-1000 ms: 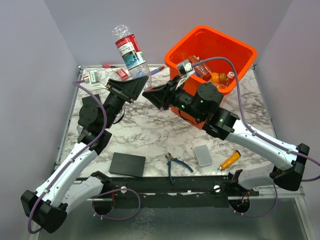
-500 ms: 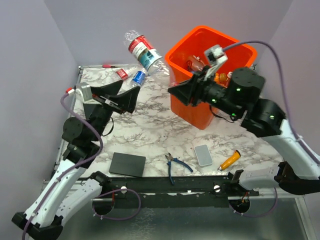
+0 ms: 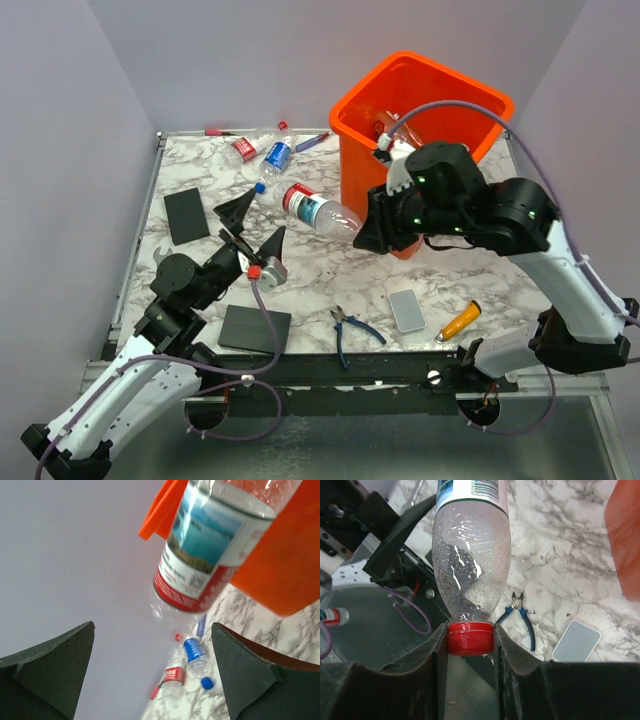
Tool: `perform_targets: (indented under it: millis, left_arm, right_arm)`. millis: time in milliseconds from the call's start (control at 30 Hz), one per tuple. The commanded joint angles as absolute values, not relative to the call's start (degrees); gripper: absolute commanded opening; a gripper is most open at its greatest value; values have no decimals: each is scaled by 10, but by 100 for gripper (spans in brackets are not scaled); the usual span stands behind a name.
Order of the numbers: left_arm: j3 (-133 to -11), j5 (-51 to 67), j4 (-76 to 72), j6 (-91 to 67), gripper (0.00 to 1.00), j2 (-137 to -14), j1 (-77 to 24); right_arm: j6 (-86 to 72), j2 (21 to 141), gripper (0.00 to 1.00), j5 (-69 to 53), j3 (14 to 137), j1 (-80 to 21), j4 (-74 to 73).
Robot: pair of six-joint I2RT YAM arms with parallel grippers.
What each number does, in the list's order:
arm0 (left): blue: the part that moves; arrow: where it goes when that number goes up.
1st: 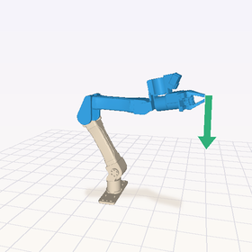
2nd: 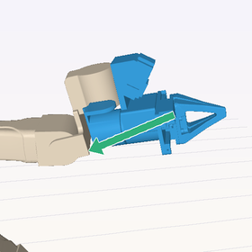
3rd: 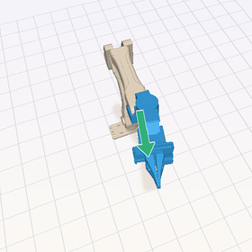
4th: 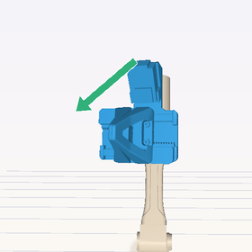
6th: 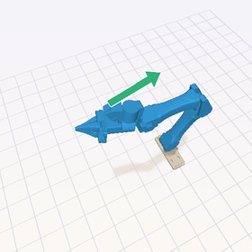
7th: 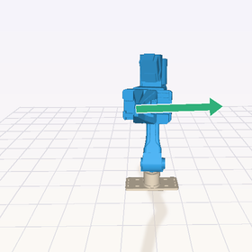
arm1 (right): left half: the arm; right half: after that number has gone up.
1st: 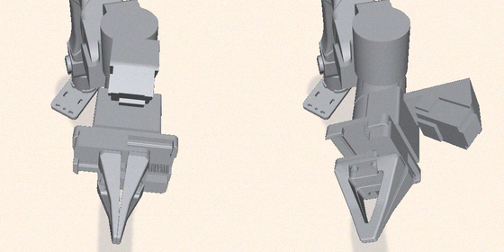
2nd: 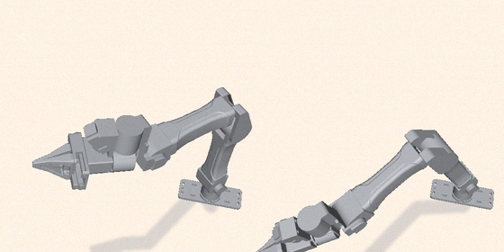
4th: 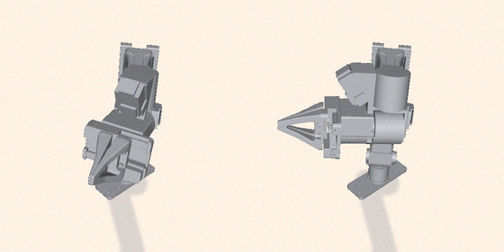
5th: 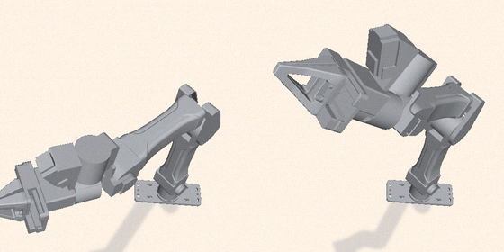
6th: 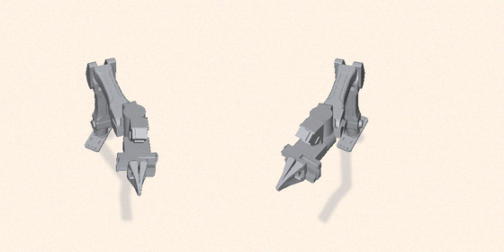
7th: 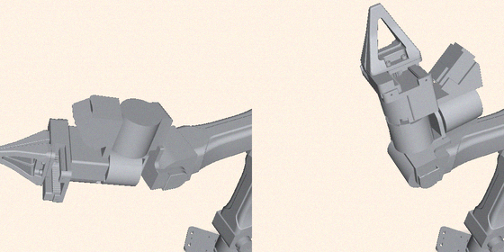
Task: Put the plastic bottles in the bin
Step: Pick up the plastic bottle at the center of the board.
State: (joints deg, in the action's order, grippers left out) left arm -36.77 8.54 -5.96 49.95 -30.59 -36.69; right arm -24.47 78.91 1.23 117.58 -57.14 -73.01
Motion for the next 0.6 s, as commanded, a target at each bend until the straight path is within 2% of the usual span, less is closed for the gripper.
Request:
perform_targets:
  millis: [0, 300, 567]
  left_arm:
    - [-391, 65, -12, 691, 99, -319, -394]
    - [-422, 26, 92, 784, 99, -353, -446]
    - [-421, 5, 96, 784, 90, -376, -469]
  right_arm:
    - [-245, 817, 0, -38, 1168, -572, -752]
    - [-221, 914, 0, -81, 1294, -572, -779]
    - [-208, 928, 0, -103, 1307, -572, -783]
